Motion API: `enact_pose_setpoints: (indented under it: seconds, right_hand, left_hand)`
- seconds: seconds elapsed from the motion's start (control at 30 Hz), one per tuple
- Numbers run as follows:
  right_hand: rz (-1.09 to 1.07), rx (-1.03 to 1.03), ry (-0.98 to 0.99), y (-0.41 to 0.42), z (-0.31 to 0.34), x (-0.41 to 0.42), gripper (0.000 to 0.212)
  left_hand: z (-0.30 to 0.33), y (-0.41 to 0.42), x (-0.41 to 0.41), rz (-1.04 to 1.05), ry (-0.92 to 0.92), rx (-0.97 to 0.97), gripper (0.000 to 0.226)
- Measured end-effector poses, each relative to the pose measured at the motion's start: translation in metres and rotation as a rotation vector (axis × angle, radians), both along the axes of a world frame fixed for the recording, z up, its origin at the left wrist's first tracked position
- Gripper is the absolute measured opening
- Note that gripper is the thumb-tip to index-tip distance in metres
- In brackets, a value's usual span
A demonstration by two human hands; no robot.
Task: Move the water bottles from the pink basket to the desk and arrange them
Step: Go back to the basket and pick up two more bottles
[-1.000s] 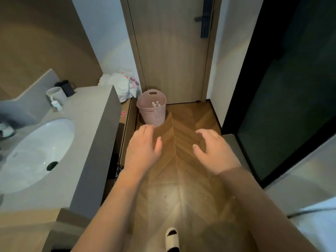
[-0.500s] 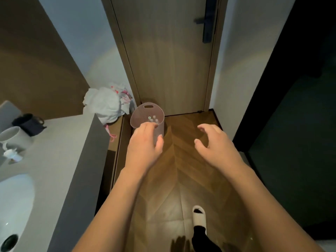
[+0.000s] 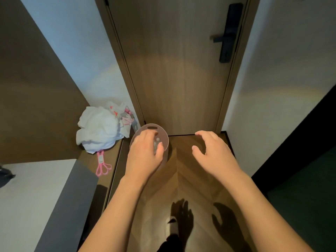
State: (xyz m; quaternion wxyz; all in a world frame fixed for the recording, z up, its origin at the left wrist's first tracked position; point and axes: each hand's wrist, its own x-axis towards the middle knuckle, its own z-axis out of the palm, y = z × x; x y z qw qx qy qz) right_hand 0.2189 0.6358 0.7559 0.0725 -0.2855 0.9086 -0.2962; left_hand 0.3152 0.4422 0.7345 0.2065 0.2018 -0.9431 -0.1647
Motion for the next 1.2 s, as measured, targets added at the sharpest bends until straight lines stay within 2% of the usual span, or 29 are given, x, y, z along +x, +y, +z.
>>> enact_pose_setpoints:
  seconds: [0.17, 0.4, 0.5, 0.6, 0.73, 1.0, 1.2]
  right_hand:
    - [-0.017, 0.009, 0.008, -0.059, -0.008, -0.086, 0.046]
    - [-0.023, 0.036, 0.048, -0.137, 0.007, -0.202, 0.049]
    - [-0.051, 0.039, -0.003, -0.157, 0.009, -0.247, 0.05]
    - [-0.053, 0.005, 0.037, -0.169, -0.003, -0.289, 0.048]
    - [-0.008, 0.064, -0.025, -0.186, -0.023, -0.357, 0.048]
    - [0.16, 0.04, -0.043, -0.243, -0.028, -0.5, 0.044]
    - [0.402, 0.081, -0.086, -0.323, -0.037, -0.521, 0.045]
  left_hand:
    - [-0.012, -0.058, -0.086, 0.005, -0.012, 0.01, 0.035]
    - [0.0, -0.146, -0.218, -0.017, 0.004, 0.032, 0.039]
    - [0.003, -0.167, -0.272, -0.058, 0.003, 0.038, 0.039]
    - [-0.004, -0.176, -0.32, -0.077, -0.02, 0.055, 0.039]
    - [-0.022, -0.189, -0.376, -0.068, -0.092, 0.085, 0.04]
    - [-0.02, -0.23, -0.454, 0.152, -0.159, 0.076, 0.039]
    - [-0.026, -0.266, -0.456, 0.347, -0.151, 0.118, 0.036]
